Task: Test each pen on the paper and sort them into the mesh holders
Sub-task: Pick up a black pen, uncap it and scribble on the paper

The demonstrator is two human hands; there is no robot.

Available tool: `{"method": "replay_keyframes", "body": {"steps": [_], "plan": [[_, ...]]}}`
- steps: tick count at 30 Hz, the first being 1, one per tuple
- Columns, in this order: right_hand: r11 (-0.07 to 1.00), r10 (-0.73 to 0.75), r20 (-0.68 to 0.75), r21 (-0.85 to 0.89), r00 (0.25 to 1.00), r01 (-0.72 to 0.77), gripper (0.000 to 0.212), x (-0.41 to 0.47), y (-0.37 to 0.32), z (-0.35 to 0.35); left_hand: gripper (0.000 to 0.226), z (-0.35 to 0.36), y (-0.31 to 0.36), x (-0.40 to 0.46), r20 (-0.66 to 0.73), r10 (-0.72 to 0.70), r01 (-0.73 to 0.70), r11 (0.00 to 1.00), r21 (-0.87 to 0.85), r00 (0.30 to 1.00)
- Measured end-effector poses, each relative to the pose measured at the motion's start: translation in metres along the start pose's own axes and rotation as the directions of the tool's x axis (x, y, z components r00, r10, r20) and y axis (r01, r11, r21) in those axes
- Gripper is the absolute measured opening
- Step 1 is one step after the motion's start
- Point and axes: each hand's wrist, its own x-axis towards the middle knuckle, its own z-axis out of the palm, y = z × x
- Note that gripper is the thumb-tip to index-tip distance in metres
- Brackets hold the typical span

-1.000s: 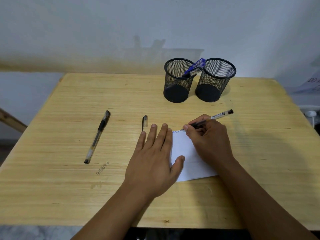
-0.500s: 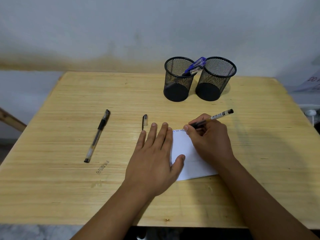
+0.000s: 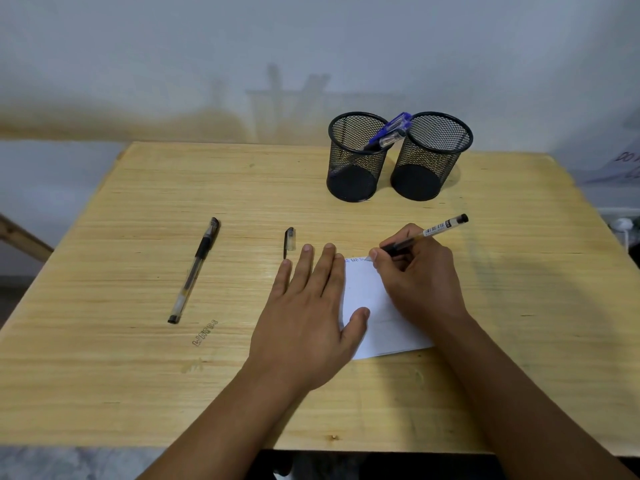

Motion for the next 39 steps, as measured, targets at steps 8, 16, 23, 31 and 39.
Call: {"method": "replay_keyframes", "body": {"steps": [8,16,23,31,39], "plan": [[0.999,-0.006,0.004,-0.033,1.0,0.006,0.008,0.0022,0.0004,0.0017,0.076,0.0005,0.0,0.0008,0.005,-0.005,0.005,1.0,0.01,1.0],[0.999,0.011,0.001,-0.033,1.0,-0.011,0.008,0.0018,-0.0008,0.0004,0.076,0.0018,-0.0007,0.0007,-0.004,-0.006,0.006,1.0,0.003,1.0],[1.0,0.007,0.003,0.002,1.0,-0.007,0.008,0.0001,-0.0009,-0.001,0.076,0.0007,-0.0003,0.0001,0.006,-0.003,0.003,1.0,0.008,1.0],[1.0,0.014,-0.016,0.001,1.0,-0.014,0.009,-0.0002,-0.0016,0.0005,0.077,0.0017,-0.0007,0.0005,-0.004,-0.002,0.002,1.0,0.005,1.0],[1.0,-0.005,-0.001,-0.023,1.0,0.005,0.01,-0.0008,-0.003,-0.0011,0.076,0.0008,0.0,0.0007,-0.004,-0.001,0.001,1.0,0.012,1.0]]}}
